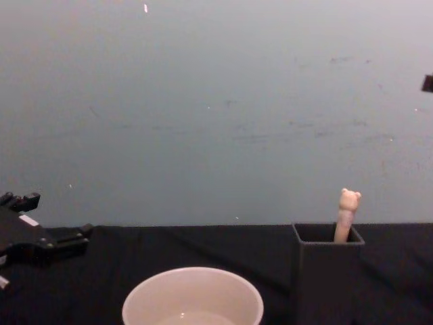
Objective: Pick up the stirring spoon with one hand, stir inside the cup, then place it back in its original position.
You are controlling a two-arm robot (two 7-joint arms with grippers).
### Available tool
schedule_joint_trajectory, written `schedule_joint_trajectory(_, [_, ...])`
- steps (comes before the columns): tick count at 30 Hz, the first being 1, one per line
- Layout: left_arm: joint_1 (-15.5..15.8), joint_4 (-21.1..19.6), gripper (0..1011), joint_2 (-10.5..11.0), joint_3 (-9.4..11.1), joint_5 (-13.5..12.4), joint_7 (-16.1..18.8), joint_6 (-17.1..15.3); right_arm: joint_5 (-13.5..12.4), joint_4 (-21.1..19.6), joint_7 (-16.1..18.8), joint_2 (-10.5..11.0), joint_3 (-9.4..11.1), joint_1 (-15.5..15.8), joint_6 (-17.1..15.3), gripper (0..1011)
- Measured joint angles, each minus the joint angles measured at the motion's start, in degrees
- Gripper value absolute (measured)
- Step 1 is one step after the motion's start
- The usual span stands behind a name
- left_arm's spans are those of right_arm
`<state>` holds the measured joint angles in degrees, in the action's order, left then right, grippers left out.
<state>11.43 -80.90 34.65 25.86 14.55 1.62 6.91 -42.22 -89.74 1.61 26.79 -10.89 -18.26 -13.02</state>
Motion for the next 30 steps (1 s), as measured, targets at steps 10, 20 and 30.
schedule_joint_trajectory(10, [0.0,0.0,1001,0.0,0.0,0.0,0.0,0.0,6.3,5.0,-3.2,-0.3,-3.4,-0.7,-4.5,1002])
schedule_joint_trajectory(20, [0.0,0.0,1001,0.0,0.0,0.0,0.0,0.0,9.5,6.8,-1.8,-0.6,-6.4,0.7,-6.8,1002])
schedule_joint_trajectory(30, [0.0,0.0,1002,0.0,0.0,0.0,0.0,0.0,11.9,8.3,0.1,-1.1,-7.6,1.2,-7.7,1002])
